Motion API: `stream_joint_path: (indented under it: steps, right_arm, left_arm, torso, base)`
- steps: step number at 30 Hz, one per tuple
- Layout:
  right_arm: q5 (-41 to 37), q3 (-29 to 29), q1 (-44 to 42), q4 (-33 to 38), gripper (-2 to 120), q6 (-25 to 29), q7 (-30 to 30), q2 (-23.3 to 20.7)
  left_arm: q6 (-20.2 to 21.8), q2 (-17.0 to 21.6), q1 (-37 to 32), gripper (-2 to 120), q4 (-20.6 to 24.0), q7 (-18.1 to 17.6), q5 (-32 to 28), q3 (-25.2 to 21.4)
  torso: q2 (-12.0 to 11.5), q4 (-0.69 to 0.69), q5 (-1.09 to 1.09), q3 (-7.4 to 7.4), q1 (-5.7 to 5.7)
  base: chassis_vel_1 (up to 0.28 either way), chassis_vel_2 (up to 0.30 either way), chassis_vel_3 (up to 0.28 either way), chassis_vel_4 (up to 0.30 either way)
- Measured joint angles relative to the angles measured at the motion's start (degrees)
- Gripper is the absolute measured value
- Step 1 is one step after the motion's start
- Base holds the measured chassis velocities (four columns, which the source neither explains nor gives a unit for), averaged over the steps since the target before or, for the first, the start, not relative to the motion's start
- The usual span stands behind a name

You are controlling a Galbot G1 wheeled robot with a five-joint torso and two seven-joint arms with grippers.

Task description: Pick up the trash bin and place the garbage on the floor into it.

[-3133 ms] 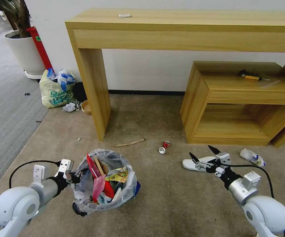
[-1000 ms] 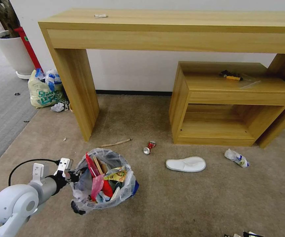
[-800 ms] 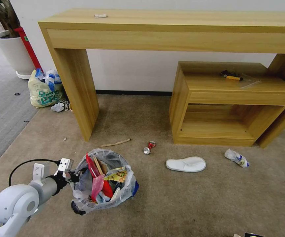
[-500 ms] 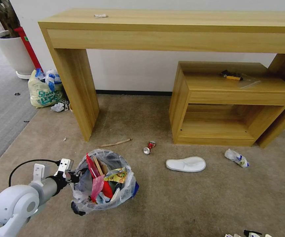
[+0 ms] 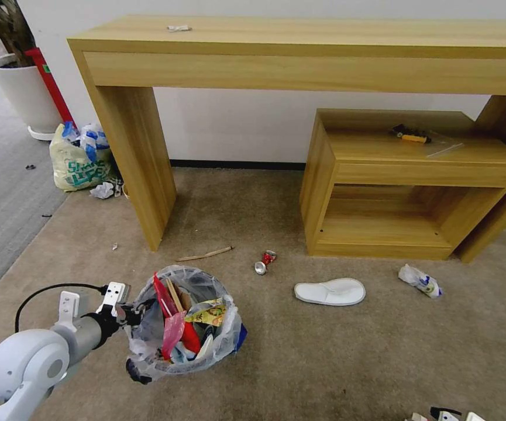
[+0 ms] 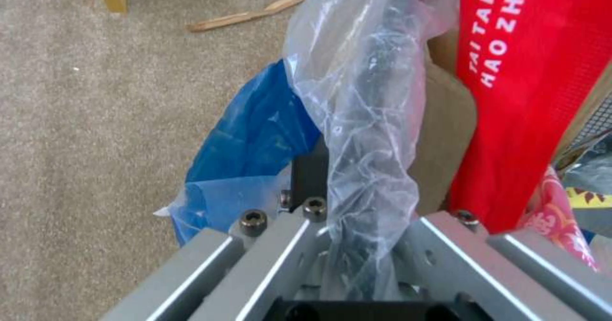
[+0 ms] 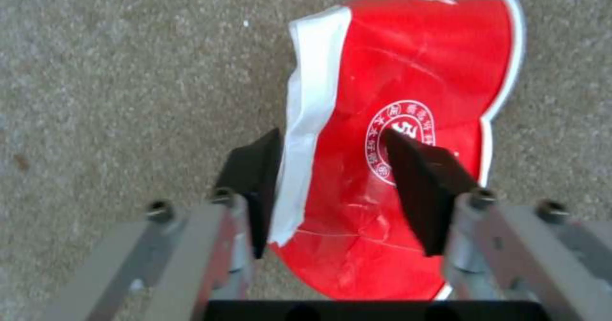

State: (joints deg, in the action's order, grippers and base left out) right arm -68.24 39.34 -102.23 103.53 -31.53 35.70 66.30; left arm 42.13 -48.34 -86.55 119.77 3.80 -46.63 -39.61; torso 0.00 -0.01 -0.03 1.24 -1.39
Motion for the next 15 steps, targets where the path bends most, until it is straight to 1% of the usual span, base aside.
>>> stream_joint_path:
  steps: [2,3,4,6,7,8,10,15]
  right_arm:
    - [0.24,0.00,0.02,-0.04,30,0.42,-0.08,-0.04]
    - [0.24,0.00,0.02,-0.04,30,0.42,-0.08,-0.04]
    - [0.27,0.00,0.02,-0.04,27,0.50,-0.10,-0.04]
    - [0.42,0.00,0.03,-0.05,16,0.81,-0.15,-0.03]
    - [0.42,0.00,0.03,-0.05,16,0.81,-0.15,-0.03]
    - [0.56,-0.01,0.05,-0.07,10,0.98,-0.16,0.06]
    - [0.85,-0.08,0.13,-0.16,2,1.26,-0.18,0.20]
    - [1.16,-0.17,0.40,-0.55,0,1.52,-0.35,0.30]
  left_arm:
    - [0.00,0.05,0.01,0,0.02,0.00,-0.04,-0.01]
    - [0.00,0.05,0.01,0,0.02,0.00,-0.04,-0.01]
    - [0.00,0.06,0.02,0,0.03,0.00,-0.04,-0.01]
    - [0.00,0.09,0.04,0,0.06,0.00,-0.07,-0.04]
    - [0.00,0.09,0.04,0,0.06,0.00,-0.07,-0.04]
    - [0.00,0.11,0.04,0,0.10,0.00,-0.08,-0.10]
    - [0.00,0.12,0.04,0,0.12,-0.01,-0.11,-0.19]
    - [0.00,0.17,0.00,0,0.31,-0.01,-0.18,-0.38]
  torso:
    - [0.00,0.00,0.00,0.00,0.00]
    - [0.00,0.00,0.00,0.00,0.00]
    - [0.00,0.00,0.00,0.00,0.00]
    - [0.00,0.00,0.00,0.00,0.00]
    - [0.00,0.00,0.00,0.00,0.00]
    - [0.00,0.00,0.00,0.00,0.00]
    - [0.00,0.00,0.00,0.00,0.00]
    - [0.00,0.00,0.00,0.00,0.00]
  base:
    - [0.000,0.000,0.000,0.000]
    - [0.000,0.000,0.000,0.000]
    - [0.000,0.000,0.000,0.000]
    - [0.000,0.000,0.000,0.000]
    - [0.000,0.000,0.000,0.000]
    - [0.000,0.000,0.000,0.000]
    - [0.000,0.000,0.000,0.000]
    - [0.000,0.000,0.000,0.000]
